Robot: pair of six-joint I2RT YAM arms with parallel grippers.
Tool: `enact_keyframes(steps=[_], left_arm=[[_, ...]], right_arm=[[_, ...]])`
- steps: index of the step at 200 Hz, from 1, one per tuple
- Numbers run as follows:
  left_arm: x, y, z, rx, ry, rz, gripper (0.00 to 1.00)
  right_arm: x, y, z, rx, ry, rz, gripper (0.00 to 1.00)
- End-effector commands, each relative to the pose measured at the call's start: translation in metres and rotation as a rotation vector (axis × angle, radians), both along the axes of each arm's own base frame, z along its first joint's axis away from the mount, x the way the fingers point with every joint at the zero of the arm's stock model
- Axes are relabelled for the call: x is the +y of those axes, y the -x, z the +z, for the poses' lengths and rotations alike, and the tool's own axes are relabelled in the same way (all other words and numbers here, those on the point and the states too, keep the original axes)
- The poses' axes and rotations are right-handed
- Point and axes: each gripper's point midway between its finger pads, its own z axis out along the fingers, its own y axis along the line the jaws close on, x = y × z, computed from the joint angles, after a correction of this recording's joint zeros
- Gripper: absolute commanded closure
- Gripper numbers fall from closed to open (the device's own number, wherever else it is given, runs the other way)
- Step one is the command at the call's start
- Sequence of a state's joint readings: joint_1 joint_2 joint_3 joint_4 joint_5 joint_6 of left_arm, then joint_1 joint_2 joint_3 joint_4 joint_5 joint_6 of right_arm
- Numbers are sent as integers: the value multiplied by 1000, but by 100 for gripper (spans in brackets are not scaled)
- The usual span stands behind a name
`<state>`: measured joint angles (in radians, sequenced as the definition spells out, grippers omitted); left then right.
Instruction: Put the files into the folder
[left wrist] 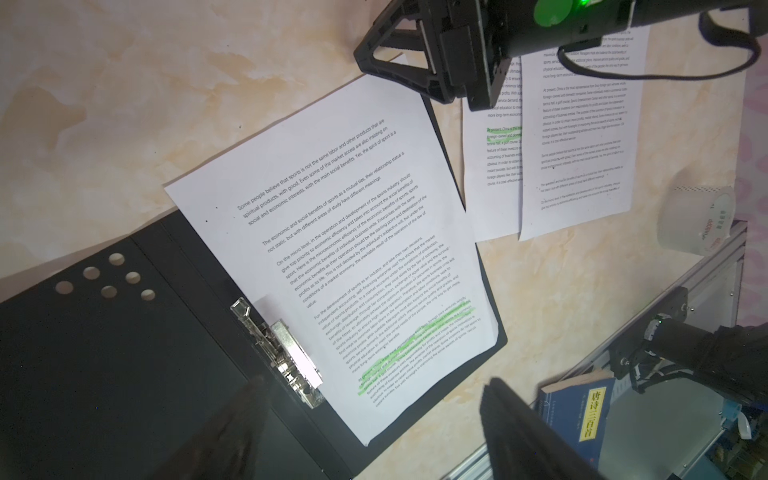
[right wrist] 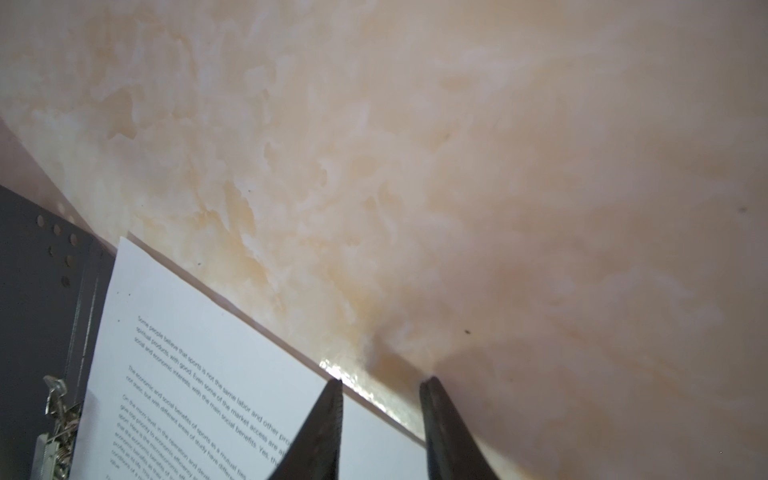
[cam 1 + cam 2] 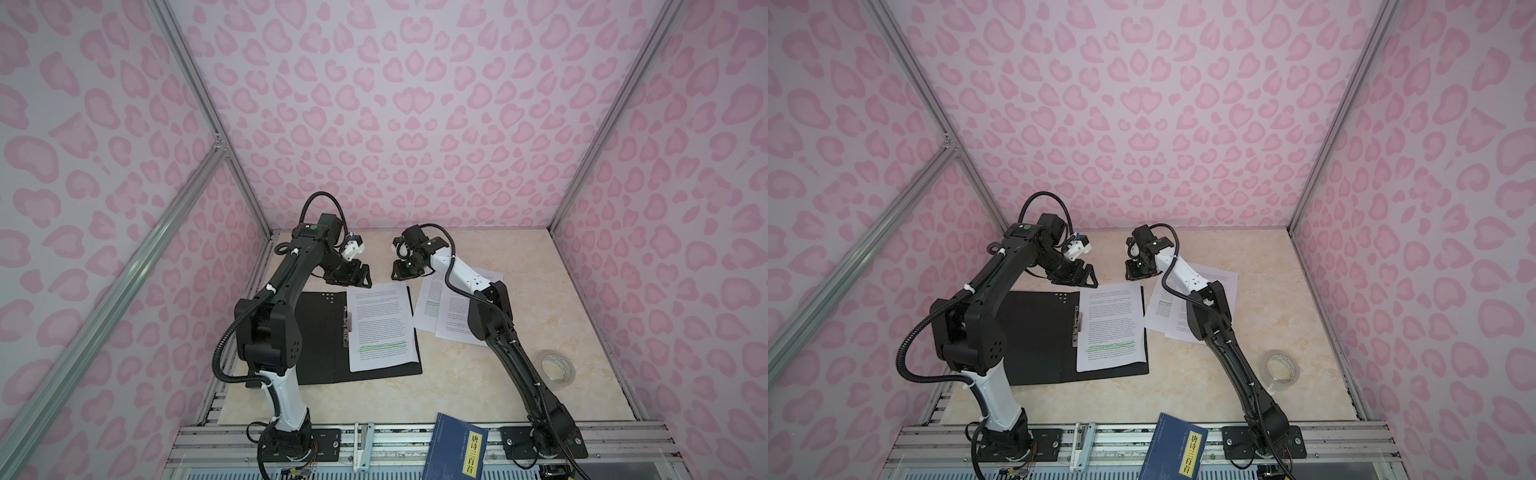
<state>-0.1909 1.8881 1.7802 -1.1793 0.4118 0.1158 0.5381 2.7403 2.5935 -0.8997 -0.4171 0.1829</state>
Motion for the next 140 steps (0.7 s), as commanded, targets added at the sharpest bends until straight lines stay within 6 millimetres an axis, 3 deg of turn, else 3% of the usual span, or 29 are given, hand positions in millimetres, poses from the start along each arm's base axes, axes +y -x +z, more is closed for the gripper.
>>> enact_keyframes(steps=[1, 114, 140], left_arm=[[-3, 1, 1, 3, 22, -6, 16], [-6, 1, 4, -4, 43, -6, 16], [-7, 0, 6, -6, 51, -1, 16]], right_arm=[[-17, 25, -15, 89, 99, 23, 65], [-18, 37, 0, 118, 85, 54, 67], [-20, 30, 3, 97, 83, 37, 64]])
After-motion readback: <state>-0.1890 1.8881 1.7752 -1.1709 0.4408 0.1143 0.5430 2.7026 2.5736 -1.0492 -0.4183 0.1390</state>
